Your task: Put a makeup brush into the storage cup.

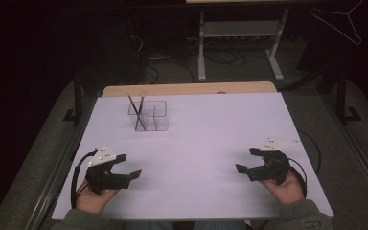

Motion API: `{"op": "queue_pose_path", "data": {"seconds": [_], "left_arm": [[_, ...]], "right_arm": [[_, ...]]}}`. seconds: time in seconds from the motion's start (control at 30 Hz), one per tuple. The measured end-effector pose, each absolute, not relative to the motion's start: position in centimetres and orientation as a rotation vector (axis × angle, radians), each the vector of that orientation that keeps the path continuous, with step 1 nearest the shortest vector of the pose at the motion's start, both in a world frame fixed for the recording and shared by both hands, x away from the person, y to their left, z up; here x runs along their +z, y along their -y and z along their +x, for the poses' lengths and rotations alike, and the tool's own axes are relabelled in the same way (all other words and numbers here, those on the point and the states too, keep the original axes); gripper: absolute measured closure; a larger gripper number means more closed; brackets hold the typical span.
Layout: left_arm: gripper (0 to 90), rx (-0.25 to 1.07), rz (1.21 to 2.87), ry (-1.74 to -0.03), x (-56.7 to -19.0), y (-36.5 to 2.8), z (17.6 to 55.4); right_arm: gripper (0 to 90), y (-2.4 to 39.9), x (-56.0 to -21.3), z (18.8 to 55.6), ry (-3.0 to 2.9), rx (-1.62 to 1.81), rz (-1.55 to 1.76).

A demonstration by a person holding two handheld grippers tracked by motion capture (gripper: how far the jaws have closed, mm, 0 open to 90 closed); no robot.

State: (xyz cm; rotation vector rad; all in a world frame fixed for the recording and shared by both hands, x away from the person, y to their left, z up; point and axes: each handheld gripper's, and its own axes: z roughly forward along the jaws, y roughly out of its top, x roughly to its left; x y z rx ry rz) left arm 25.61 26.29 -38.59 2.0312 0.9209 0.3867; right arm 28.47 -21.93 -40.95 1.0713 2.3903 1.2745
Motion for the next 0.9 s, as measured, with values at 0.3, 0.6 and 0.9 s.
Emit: {"op": "queue_pose_path", "data": {"seconds": [0.3, 0.6, 0.9], "left_arm": [[21.6, 0.384, 2.041, -0.91, -38.73, -26.13, 25.8], [21.5, 0.39, 2.046, -0.9, -38.72, -26.2, 25.89], [21.4, 0.382, 2.048, -0.915, -38.79, -25.96, 25.99]], "right_arm": [[15.8, 22.2, -40.87, 28.37, -2.384, 1.274, 1.072], [15.8, 22.18, -40.72, 28.28, -2.378, 1.278, 1.069], [15.7, 22.36, -40.77, 28.42, -2.377, 1.295, 1.058]]}}
